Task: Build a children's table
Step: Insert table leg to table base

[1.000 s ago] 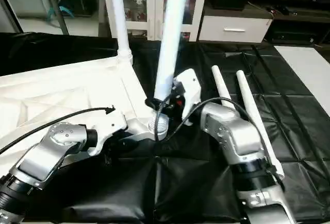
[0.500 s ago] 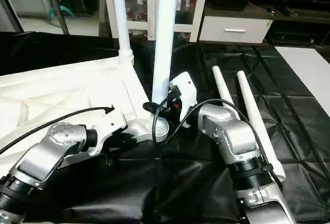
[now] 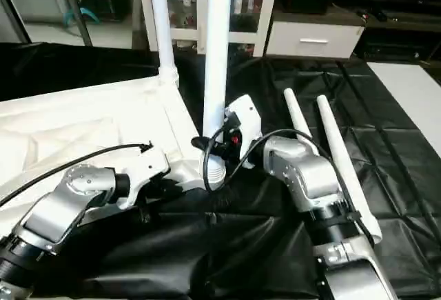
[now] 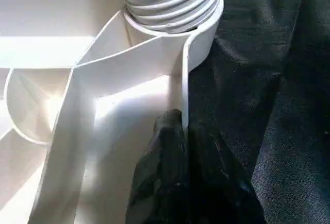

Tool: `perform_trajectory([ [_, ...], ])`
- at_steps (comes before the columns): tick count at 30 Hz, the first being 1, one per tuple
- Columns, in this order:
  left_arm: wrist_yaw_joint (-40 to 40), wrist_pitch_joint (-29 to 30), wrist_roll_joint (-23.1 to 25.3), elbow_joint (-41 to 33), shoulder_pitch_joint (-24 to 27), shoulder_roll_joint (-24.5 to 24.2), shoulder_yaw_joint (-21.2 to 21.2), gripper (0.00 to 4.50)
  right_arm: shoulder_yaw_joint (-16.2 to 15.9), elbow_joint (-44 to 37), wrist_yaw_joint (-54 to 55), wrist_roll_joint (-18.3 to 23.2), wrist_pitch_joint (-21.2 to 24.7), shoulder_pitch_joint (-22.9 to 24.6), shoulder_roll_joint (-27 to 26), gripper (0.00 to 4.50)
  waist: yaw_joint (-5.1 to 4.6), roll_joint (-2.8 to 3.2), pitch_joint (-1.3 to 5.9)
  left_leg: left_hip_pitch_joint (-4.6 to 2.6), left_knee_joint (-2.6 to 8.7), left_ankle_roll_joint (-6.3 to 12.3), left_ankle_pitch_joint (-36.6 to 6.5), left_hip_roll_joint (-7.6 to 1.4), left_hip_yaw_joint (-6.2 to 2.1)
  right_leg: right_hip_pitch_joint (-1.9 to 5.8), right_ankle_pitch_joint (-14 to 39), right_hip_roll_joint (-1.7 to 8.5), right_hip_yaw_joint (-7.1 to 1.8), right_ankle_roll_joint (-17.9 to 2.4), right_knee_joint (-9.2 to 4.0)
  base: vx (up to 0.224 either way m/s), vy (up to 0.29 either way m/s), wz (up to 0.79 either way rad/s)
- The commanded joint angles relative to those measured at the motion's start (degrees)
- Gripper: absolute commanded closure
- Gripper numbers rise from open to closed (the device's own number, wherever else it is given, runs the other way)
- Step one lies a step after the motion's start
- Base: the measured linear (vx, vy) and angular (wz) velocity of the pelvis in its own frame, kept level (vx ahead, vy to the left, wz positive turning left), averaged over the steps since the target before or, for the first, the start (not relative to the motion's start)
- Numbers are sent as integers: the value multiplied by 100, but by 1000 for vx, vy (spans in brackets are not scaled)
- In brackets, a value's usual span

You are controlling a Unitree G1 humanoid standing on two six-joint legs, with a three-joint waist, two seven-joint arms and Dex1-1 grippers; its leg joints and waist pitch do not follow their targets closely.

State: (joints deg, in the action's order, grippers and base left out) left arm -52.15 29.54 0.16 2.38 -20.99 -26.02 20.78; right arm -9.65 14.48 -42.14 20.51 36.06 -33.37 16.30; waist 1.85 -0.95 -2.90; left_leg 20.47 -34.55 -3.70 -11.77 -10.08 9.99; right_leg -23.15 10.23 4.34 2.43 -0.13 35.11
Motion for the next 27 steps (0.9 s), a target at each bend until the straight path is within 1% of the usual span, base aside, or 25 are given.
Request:
perform_trajectory([
  [1,-108,-47,-87,-117,77,58,146,450,-9,267,17,-74,-24,-49,-28,266,-8,-32,357,-20,392,138,-704,-242,-43,276,1104,319,-227,-1299,-363,0,0,0],
  [2,-86,-40,-88,-115,71,70,140,450,61,439,5,-58,-80,-66,-81,266,-13,-34,362,-24,393,121,-724,-244,-44,274,1098,322,-227,-1294,-363,0,0,0],
  [4,-74,-37,-88,-115,69,76,137,450,89,488,-6,-53,-100,-67,-95,266,-15,-36,368,-23,394,103,-718,-243,-45,280,1031,315,-228,-1295,-357,0,0,0],
  [5,-67,-34,-91,-121,72,77,132,450,141,564,-5,-44,-135,-53,-115,266,-16,-63,369,-26,399,102,-732,-245,-45,278,1017,310,-223,-1293,-359,0,0,0],
  [6,-67,-34,-91,-121,72,77,132,450,141,564,-5,-44,-135,-53,-115,266,-13,-57,372,-27,398,101,-741,-245,-46,278,1010,318,-226,-1301,-354,0,0,0],
  [7,-54,-31,-92,-127,75,81,127,450,232,666,-15,-1,-184,2,-136,266,-13,-52,370,-27,399,100,-766,-245,-44,275,1019,320,-228,-1307,-362,0,0,0],
  [10,-36,-16,-92,-151,90,84,110,450,308,735,20,-18,-344,137,-130,266,-5,-58,376,-26,401,101,-766,-248,-46,282,999,323,-228,-1305,-359,0,0,0],
  [12,-30,-7,-94,-166,100,78,101,450,370,716,49,-10,-411,219,-133,266,-3,-29,374,-29,401,95,-782,-246,-47,276,988,320,-227,-1309,-361,0,0,0],
  [14,-12,-8,-86,-159,102,74,88,450,504,658,101,26,-510,346,-144,266,-1,-47,377,-31,401,100,-804,-248,-43,277,972,316,-229,-1304,-366,0,0,0],
  [15,-12,-8,-86,-159,102,74,88,450,504,658,101,26,-510,346,-144,266,0,-45,377,-33,405,103,-808,-249,-46,277,976,316,-228,-1307,-364,0,0,0],
  [16,-7,-10,-83,-148,98,76,84,450,601,646,156,52,-559,407,-149,266,0,-30,381,-33,405,107,-790,-246,-48,281,951,313,-225,-1324,-361,0,0,0],
  [18,0,-15,-79,-141,97,77,81,450,679,635,198,73,-580,448,-159,266,-4,-41,372,-28,410,105,-856,-247,-47,277,1025,313,-225,-1317,-373,0,0,0],
  [19,4,-11,-81,-140,95,80,77,450,718,610,202,91,-587,477,-161,266,-1,-24,373,-34,409,95,-880,-247,-49,274,1059,317,-225,-1314,-377,0,0,0],
  [21,20,-6,-77,-126,84,98,75,450,787,523,231,147,-643,568,-160,266,-3,-33,375,-33,414,83,-894,-248,-52,280,1091,312,-224,-1285,-382,0,0,0],
  [22,37,4,-80,-117,80,119,70,450,835,419,254,216,-642,661,-167,266,-4,-18,379,-40,415,83,-858,-252,-52,276,1019,313,-227,-1290,-380,0,0,0],
  [25,43,4,-77,-112,76,127,74,450,856,349,275,239,-635,733,-181,266,2,-26,384,-32,413,121,-783,-249,-51,282,882,305,-222,-1318,-363,0,0,0],
  [26,47,6,-77,-110,74,133,79,450,840,292,277,228,-637,799,-187,266,-4,3,379,-36,413,114,-822,-246,-47,274,894,299,-221,-1323,-378,0,0,0],
  [27,51,5,-77,-107,71,138,82,450,819,231,291,206,-642,868,-199,266,0,-2,374,-38,415,108,-855,-248,-46,271,933,302,-223,-1316,-384,0,0,0],
])
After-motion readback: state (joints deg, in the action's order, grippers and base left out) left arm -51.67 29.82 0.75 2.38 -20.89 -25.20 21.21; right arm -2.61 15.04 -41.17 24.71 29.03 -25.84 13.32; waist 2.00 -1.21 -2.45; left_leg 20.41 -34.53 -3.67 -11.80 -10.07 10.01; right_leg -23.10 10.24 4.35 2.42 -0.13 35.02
